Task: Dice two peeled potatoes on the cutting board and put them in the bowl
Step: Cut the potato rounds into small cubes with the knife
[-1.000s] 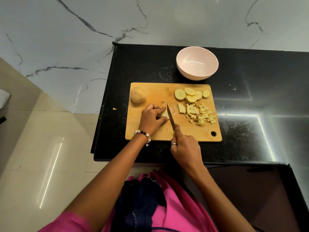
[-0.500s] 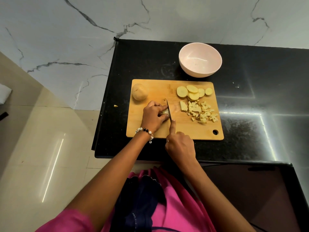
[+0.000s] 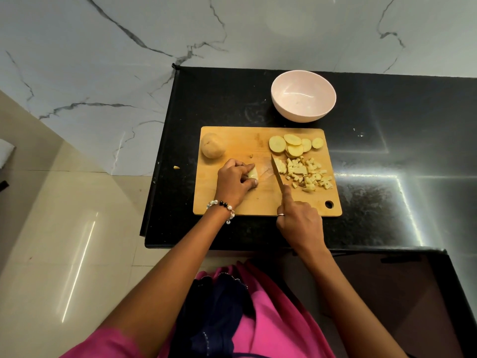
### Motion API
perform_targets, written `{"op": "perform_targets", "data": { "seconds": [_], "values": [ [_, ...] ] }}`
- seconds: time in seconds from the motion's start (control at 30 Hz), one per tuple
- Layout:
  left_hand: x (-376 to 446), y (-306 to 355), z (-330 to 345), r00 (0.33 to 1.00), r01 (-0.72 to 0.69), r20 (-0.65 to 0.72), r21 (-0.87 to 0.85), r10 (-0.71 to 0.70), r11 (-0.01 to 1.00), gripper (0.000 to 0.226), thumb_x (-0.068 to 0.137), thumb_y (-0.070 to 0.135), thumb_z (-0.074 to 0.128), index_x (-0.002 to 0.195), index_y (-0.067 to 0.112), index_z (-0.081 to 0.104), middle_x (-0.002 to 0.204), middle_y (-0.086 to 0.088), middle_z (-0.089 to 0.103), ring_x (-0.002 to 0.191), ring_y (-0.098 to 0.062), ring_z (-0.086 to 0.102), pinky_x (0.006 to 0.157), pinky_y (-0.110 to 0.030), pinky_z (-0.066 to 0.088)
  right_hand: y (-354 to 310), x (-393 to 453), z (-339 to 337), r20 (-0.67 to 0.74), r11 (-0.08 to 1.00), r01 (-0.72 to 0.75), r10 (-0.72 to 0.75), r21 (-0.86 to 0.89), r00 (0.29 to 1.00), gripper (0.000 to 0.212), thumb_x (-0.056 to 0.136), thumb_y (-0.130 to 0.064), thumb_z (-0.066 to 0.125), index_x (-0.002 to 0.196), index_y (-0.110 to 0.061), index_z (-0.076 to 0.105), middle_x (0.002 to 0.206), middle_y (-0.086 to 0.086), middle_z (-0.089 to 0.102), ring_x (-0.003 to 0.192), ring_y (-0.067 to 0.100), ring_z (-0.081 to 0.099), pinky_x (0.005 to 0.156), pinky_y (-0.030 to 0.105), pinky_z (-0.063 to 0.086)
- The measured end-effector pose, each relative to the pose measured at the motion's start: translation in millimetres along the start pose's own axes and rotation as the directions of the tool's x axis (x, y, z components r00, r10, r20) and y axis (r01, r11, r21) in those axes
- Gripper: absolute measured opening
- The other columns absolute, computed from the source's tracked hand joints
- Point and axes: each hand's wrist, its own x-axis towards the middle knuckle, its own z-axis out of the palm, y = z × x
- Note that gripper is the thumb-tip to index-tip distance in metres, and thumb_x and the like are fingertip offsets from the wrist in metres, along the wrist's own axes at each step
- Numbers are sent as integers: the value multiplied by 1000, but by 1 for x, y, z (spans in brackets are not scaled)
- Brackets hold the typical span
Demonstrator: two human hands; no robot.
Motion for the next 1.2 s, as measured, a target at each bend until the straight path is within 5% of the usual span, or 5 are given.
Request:
{"op": "perform_targets", "data": {
  "seconds": [0.23, 0.9, 1.07, 1.2],
  "values": [
    [1, -6, -6, 1000, 14, -10, 108, -13, 994, 45, 75, 16, 78, 118, 7, 65, 107, -5, 54, 91, -16, 56, 86, -25, 50, -16, -14, 0, -47, 985, 40, -32, 168, 998, 53, 99, -24, 34, 150, -15, 23, 81, 13, 65, 74, 35, 59, 56, 34, 33],
    [4, -6, -2, 998, 23, -65, 63, -19, 998, 34, 73, 20, 79, 104, 8, 72, 91, -7, 60, 76, -9, 49, 73, -19, 44, -43, -14, 18, 66, 981, 156, -150, -113, 987, 67, 92, -12, 37, 150, -2, 5, 88, 14, 62, 68, 31, 59, 53, 32, 33],
    [3, -6, -3, 998, 30, -65, 65, -26, 997, 35, 72, 21, 80, 104, 9, 72, 91, -6, 61, 76, -8, 49, 70, -16, 41, -35, -28, 27, 9, 970, 107, -108, -220, 994, 73, 59, -7, 76, 128, 5, 54, 48, 10, 52, 32, 27, 46, 36, 24, 21],
    [4, -6, -5, 998, 50, -46, 61, -48, 997, 35, 72, 20, 80, 105, 10, 72, 92, -3, 60, 76, -7, 50, 68, -8, 38, -27, -17, 17, 14, 989, 115, -114, -95, 993, 63, 94, -17, 43, 150, -6, 16, 84, 14, 63, 68, 33, 62, 51, 32, 34]
  ]
}}
